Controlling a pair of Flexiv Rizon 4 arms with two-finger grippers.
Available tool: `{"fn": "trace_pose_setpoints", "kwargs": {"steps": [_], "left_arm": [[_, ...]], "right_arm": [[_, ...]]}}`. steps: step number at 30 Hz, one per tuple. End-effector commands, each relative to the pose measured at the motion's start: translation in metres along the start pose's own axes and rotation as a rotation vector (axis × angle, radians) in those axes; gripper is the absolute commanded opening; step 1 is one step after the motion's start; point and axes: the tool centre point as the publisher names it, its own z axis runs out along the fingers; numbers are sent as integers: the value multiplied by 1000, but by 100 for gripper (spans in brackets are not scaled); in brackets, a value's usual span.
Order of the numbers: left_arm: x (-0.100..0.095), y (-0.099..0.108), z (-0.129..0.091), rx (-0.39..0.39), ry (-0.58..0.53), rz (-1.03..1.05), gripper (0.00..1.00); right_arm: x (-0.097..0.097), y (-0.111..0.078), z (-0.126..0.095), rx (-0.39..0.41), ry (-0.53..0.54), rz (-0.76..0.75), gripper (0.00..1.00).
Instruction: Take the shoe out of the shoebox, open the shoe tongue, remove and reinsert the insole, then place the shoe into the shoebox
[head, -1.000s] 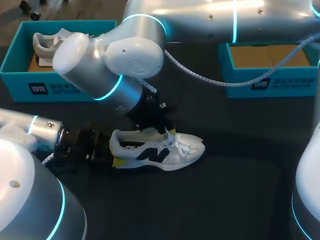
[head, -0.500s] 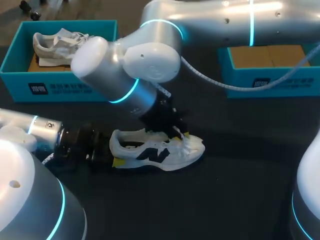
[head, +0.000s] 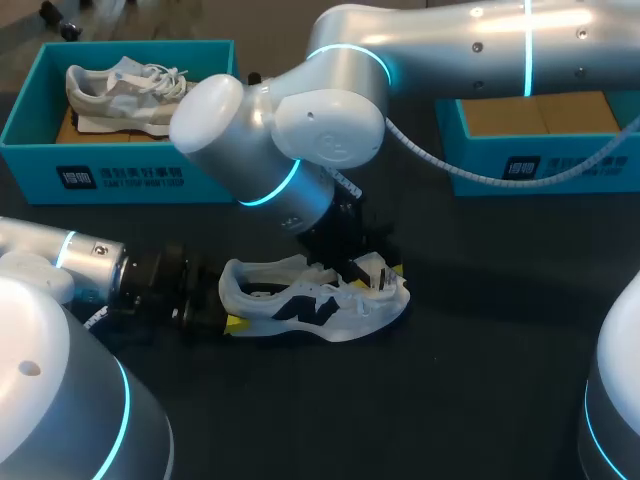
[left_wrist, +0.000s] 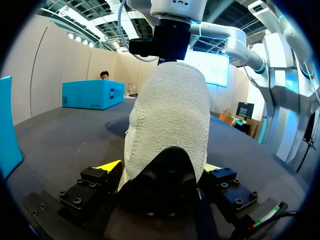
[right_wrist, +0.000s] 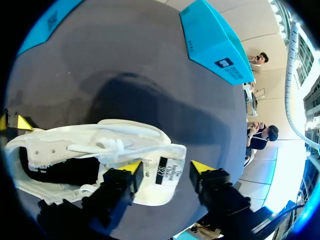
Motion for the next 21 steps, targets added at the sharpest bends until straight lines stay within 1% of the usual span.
{"fn": "trace_pose_setpoints", "kwargs": {"steps": [1, 4, 11, 21], "left_arm": [[-2, 3, 0, -1, -3, -1, 0], [-2, 3, 0, -1, -3, -1, 0], [-2, 3, 0, -1, -3, -1, 0], [-2, 3, 0, -1, -3, -1, 0]], "right_arm": [[3, -6, 10, 14, 0, 327, 100], [4, -8, 14, 24, 4, 327, 100], [3, -5, 11, 23, 7, 333, 100], [-4, 2, -11, -36, 50, 332, 100]]}}
